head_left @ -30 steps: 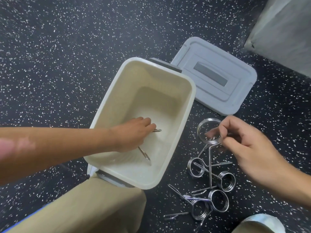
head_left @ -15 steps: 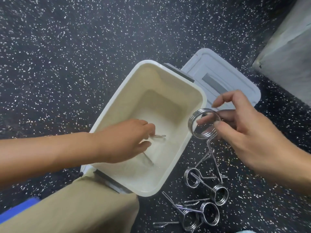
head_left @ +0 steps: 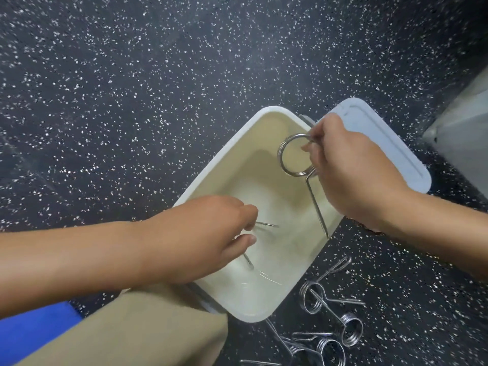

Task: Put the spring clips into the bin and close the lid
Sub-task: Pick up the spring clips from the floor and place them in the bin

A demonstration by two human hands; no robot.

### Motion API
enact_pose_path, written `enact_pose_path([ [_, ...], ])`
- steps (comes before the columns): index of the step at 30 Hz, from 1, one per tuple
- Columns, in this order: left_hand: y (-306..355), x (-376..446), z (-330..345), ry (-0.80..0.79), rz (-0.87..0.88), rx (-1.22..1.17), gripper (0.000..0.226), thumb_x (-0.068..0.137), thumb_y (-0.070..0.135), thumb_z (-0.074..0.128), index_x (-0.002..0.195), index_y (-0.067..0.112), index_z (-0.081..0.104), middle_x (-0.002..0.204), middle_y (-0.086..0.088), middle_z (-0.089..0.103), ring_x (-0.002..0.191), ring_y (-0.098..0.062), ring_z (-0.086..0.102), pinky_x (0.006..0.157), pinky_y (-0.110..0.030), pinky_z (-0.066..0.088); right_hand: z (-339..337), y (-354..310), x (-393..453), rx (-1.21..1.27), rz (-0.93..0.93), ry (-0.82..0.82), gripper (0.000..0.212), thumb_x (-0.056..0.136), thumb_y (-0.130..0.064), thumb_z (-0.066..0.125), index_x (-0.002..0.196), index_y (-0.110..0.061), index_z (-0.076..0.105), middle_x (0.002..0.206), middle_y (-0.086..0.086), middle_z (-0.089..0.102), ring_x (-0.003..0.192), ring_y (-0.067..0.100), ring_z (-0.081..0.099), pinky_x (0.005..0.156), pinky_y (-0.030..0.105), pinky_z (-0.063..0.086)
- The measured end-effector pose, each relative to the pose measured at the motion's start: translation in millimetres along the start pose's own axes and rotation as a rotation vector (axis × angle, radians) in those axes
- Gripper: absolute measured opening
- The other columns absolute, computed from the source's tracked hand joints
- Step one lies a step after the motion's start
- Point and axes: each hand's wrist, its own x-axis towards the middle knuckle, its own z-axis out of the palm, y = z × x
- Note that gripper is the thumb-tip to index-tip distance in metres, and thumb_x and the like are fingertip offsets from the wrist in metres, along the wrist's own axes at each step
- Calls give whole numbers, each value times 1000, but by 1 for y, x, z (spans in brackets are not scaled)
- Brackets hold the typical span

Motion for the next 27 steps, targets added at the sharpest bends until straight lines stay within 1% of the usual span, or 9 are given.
enact_pose_path([
  [3,-1,-2,1,-9,-4,13,25,101,50,35,108,31,50,103,11,59,92,-16,59,82,-37,50,18,-3,20,-202,-96,19,10,99,-11,43,109,-13,42,80,13,64,68,39,57,55,40,44],
  [7,3,0,2,-16,16,28,26,101,49,35,106,29,51,101,9,60,89,-16,57,80,-36,48,50,-4,34,-354,-165,-52,17,92,-3,48,98,-14,37,66,7,57,52,30,45,47,34,31],
  [10,5,1,4,-23,26,33,25,102,48,35,105,28,50,102,9,59,90,-17,57,81,-35,47,65,-9,38,-448,-225,-111,24,85,5,46,99,-13,39,70,7,53,60,33,43,53,35,30],
  [13,5,1,9,-32,38,58,27,102,48,34,105,27,50,102,7,60,92,-17,57,81,-36,47,77,-11,44,-407,-217,-144,28,80,9,43,96,-13,36,79,8,50,67,33,45,57,36,32],
  [15,4,0,12,-41,34,65,28,102,48,34,105,27,51,101,7,60,93,-16,56,81,-36,47,85,-12,48,-373,-192,-159,27,81,11,44,96,-12,42,91,11,57,74,36,53,60,36,33],
  [17,3,-1,13,-43,28,62,28,101,48,34,105,27,51,101,8,61,92,-15,54,81,-37,48,93,-13,51,-376,-180,-167,29,83,10,46,102,-9,56,104,13,60,88,36,64,64,36,34],
  [20,2,-1,14,-54,14,47,27,101,49,35,104,28,52,101,9,61,91,-15,55,80,-38,48,101,-12,54,-374,-123,-191,28,82,9,49,101,-7,63,98,13,53,96,36,66,66,35,36],
  [24,3,1,16,-38,23,62,27,100,49,35,103,28,52,101,9,62,87,-14,55,77,-36,47,105,-7,57,-346,-72,-171,28,82,9,49,100,-5,65,104,14,61,94,36,65,66,34,38],
  [27,3,3,15,-32,36,66,27,100,49,35,104,29,52,100,9,62,86,-16,57,77,-37,48,104,-6,58,-348,-52,-167,26,84,8,50,102,-4,65,100,14,61,94,36,65,66,35,39],
])
